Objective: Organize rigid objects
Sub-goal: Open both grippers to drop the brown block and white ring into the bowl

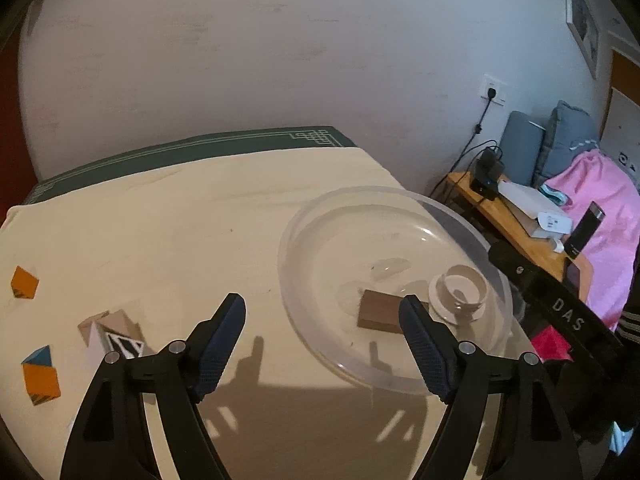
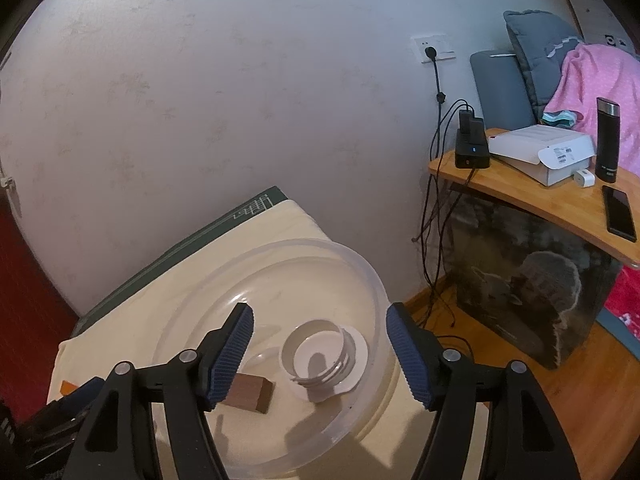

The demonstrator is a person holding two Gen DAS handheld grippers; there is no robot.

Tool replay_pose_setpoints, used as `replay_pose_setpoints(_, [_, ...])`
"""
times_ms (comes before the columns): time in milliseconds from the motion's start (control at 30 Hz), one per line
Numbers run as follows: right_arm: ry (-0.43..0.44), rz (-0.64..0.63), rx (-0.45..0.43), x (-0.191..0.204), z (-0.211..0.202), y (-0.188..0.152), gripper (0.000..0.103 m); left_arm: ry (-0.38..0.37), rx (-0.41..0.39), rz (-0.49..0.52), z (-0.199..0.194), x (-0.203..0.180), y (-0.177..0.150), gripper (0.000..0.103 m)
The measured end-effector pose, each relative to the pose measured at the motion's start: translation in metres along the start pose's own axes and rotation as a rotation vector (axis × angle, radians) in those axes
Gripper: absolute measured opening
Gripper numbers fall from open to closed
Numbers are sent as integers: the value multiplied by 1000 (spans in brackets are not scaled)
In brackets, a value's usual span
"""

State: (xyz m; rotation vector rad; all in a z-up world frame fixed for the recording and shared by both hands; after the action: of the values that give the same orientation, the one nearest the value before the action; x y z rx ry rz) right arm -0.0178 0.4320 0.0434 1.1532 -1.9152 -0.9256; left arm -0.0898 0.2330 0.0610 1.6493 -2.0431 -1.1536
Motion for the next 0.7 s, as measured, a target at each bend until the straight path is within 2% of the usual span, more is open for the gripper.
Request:
replay_pose_setpoints(200, [30, -24, -19, 8, -2, 1, 77, 45, -20, -2, -6, 7, -3, 80])
replay_pose_setpoints(700, [64, -64, -32, 19, -4, -1, 77, 100, -62, -21, -29, 27, -9, 81])
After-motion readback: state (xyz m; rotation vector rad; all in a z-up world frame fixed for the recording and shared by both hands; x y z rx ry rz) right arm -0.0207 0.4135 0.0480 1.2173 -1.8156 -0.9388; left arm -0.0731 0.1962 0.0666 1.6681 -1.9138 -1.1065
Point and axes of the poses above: each gripper's, at about its wrist camera, not at the fingertips, and z roughly the way its jaws point, x to its left, y to its top, the point moved 2 cm from there along z, roughly the way its jaws point, and after that the axes turned 12 degrees about -z, right-handed, at the moved point
